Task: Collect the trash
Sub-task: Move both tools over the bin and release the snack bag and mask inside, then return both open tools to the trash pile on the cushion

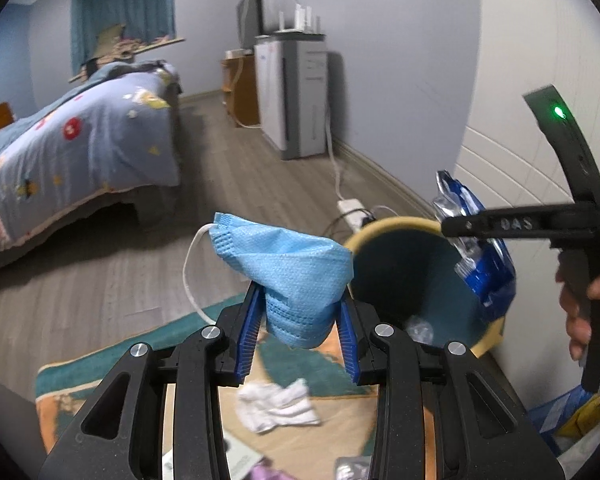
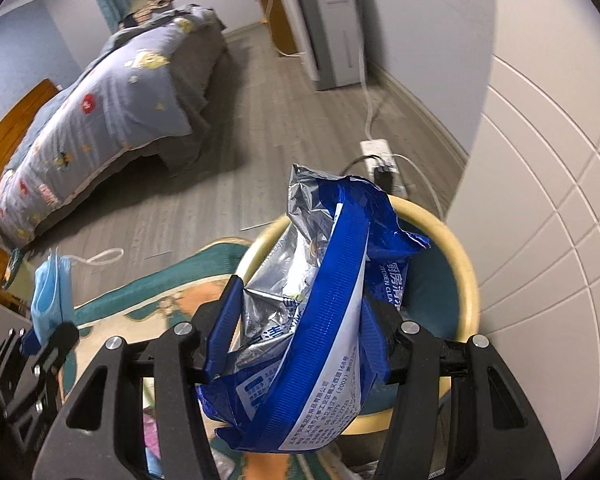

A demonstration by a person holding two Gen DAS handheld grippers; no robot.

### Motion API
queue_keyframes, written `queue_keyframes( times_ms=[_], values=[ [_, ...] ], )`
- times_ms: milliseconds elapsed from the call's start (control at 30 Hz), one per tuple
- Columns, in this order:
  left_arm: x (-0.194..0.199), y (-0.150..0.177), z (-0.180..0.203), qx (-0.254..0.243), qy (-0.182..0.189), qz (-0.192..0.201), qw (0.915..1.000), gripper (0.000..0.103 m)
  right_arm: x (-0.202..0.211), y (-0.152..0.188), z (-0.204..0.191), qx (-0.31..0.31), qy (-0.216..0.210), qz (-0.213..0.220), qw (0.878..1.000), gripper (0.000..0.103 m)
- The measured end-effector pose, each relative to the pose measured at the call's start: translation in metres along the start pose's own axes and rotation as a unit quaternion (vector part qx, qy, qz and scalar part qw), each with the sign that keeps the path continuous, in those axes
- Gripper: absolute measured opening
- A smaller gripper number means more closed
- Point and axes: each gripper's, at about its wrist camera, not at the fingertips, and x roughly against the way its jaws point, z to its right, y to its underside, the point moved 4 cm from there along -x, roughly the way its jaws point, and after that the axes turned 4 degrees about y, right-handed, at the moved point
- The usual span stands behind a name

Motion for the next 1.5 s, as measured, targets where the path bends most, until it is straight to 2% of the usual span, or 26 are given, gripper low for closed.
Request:
queue_keyframes(
  times_ms=[400, 667, 733, 800, 867, 933, 1000, 1033, 1067, 1133, 1200, 1367, 1500],
  values=[
    [-0.057, 0.025, 0.064, -0.044, 0.056, -0.056, 0.9958, 0.036, -0.032, 0.004, 0.064, -0.045, 0.056, -0.033, 0.997, 0.054],
    [-0.093, 0.039, 0.083, -0.038, 0.085, -0.089, 0.9917, 0.036, -0.051, 0.016, 0.088, -0.051, 0.080, -0.062, 0.994, 0.055],
    [-0.097, 0.040, 0.084, -0.039, 0.088, -0.090, 0.9913, 0.039, -0.054, 0.016, 0.089, -0.052, 0.078, -0.061, 0.994, 0.055],
    [-0.098, 0.040, 0.086, -0.046, 0.086, -0.088, 0.9914, 0.047, -0.051, 0.015, 0.090, -0.051, 0.067, -0.048, 0.995, 0.055],
    [-0.097, 0.038, 0.086, -0.049, 0.082, -0.080, 0.9922, 0.058, -0.045, 0.012, 0.088, -0.053, 0.050, -0.025, 0.997, 0.056],
    [-0.097, 0.036, 0.086, -0.047, 0.083, -0.072, 0.9928, 0.060, -0.037, 0.005, 0.085, -0.055, 0.028, 0.007, 0.998, 0.056],
    [-0.096, 0.035, 0.086, -0.047, 0.079, -0.067, 0.9935, 0.062, -0.029, -0.002, 0.082, -0.055, 0.014, 0.036, 0.998, 0.066],
    [-0.096, 0.035, 0.085, -0.046, 0.079, -0.068, 0.9935, 0.065, -0.023, -0.005, 0.081, -0.056, 0.009, 0.055, 0.997, 0.077],
    [-0.097, 0.034, 0.085, -0.045, 0.079, -0.069, 0.9935, 0.074, -0.019, -0.007, 0.080, -0.057, 0.006, 0.069, 0.996, 0.087],
    [-0.096, 0.035, 0.083, -0.046, 0.073, -0.065, 0.9942, 0.078, -0.010, -0.012, 0.076, -0.054, 0.004, 0.094, 0.994, 0.092],
    [-0.095, 0.035, 0.080, -0.044, 0.069, -0.067, 0.9944, 0.079, -0.006, -0.015, 0.073, -0.049, 0.007, 0.101, 0.994, 0.094],
    [-0.087, 0.035, 0.071, -0.040, 0.052, -0.064, 0.9958, 0.093, -0.012, -0.016, 0.072, -0.049, 0.019, 0.084, 0.995, 0.097],
    [-0.070, 0.033, 0.060, -0.035, 0.034, -0.060, 0.9970, 0.093, -0.013, -0.013, 0.066, -0.050, 0.022, 0.067, 0.996, 0.097]
  ],
)
